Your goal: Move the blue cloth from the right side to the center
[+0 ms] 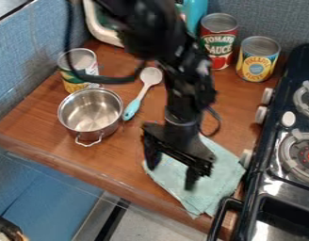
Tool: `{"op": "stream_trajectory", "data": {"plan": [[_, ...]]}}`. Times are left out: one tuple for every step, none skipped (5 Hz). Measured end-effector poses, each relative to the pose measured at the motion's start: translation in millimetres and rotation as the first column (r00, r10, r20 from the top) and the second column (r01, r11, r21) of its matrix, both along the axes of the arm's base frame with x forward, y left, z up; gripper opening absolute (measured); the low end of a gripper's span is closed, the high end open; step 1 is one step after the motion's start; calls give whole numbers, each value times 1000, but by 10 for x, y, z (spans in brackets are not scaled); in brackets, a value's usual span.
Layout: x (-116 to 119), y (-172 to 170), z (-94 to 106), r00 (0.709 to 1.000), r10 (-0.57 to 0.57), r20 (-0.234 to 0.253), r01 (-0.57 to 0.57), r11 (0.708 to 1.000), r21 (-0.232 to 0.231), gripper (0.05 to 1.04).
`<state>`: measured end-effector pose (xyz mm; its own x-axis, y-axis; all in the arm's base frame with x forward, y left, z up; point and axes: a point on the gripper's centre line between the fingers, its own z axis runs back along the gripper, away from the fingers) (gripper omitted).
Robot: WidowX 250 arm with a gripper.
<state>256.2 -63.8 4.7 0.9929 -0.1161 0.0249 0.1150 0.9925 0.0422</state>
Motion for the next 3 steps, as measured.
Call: {"op": "stream_trajectory", "data": {"plan": [[159,-25,-76,1000,14,3,-14,1000,8,1001],[415,127,-66,996,88,17,-88,996,6,1000],[732,461,-21,978,207,31,-207,978,3,1000]]}}
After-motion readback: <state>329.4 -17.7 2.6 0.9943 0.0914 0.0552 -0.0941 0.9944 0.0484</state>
